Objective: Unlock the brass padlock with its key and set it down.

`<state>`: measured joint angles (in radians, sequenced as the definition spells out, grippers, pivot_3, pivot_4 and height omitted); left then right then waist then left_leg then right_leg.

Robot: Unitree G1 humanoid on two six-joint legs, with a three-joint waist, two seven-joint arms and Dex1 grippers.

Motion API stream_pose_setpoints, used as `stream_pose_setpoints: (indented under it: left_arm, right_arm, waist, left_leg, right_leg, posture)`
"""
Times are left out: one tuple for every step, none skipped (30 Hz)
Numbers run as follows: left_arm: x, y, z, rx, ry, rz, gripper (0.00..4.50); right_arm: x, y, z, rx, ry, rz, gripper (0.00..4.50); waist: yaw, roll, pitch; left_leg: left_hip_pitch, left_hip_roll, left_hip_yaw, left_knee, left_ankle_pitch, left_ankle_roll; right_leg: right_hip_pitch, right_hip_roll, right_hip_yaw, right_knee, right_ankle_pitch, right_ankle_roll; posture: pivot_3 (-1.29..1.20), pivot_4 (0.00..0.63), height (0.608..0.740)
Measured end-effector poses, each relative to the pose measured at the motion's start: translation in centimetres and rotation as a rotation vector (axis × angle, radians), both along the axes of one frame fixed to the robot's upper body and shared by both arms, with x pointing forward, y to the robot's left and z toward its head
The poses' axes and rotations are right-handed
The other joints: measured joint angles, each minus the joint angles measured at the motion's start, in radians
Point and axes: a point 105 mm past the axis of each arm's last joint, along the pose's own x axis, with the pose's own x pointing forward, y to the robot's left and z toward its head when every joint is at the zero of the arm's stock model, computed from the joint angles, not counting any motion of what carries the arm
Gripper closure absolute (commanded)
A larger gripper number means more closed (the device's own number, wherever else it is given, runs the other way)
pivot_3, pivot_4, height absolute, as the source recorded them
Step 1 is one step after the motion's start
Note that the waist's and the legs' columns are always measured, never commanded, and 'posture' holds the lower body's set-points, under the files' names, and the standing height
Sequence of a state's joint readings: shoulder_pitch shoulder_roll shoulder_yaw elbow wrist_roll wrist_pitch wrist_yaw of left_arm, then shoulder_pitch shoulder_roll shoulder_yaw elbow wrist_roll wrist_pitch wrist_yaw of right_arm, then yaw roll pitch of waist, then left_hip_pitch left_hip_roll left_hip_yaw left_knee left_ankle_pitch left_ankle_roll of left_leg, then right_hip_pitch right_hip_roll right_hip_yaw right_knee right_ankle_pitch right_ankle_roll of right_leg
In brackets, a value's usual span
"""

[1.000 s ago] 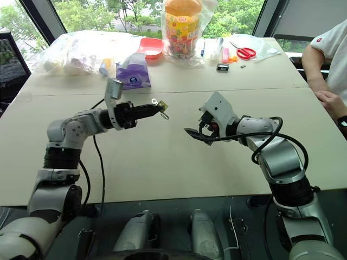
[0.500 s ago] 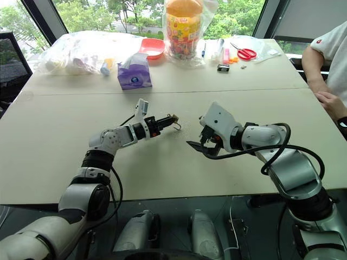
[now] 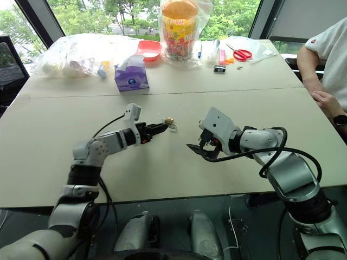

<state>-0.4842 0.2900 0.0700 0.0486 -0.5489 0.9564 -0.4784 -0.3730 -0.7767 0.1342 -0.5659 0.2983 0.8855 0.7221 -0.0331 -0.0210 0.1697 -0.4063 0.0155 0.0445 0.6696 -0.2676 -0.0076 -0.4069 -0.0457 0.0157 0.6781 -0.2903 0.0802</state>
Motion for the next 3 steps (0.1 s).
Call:
stream_pose_setpoints:
  left_arm:
    - [-0.9, 1.2, 0.1, 0.070, -0.032, 0.005, 1.88]
    - [-1.5, 2.1, 0.2, 0.116, -0.053, 0.012, 1.88]
    - [-2.0, 2.7, 0.3, 0.152, -0.072, 0.017, 1.88]
  right_arm:
    - [-0.1, -0.3, -0.3, 0.004, 0.013, -0.010, 0.00]
    - [-0.1, -0.5, -0.6, 0.011, 0.021, -0.022, 0.00]
    - [-0.2, -0.8, -0.8, 0.019, 0.029, -0.038, 0.00]
  waist:
    - [-0.002, 0.000, 0.000]
    - [-0.002, 0.000, 0.000]
    - [0.001, 0.000, 0.000]
  left_leg:
    - [0.000, 0.000, 0.000, -0.002, 0.001, -0.001]
    - [0.000, 0.000, 0.000, -0.002, 0.001, -0.001]
    - [0.000, 0.000, 0.000, -0.002, 0.001, -0.001]
  right_leg:
    - [0.000, 0.000, 0.000, -0.001, 0.000, -0.001]
    - [0.000, -0.001, 0.000, -0.001, 0.000, -0.001]
    - [0.000, -0.001, 0.000, -0.001, 0.000, -0.001]
  posture:
    - [0.00, 0.150, 0.740]
    - [0.00, 0.150, 0.740]
    - [0.00, 0.150, 0.740]
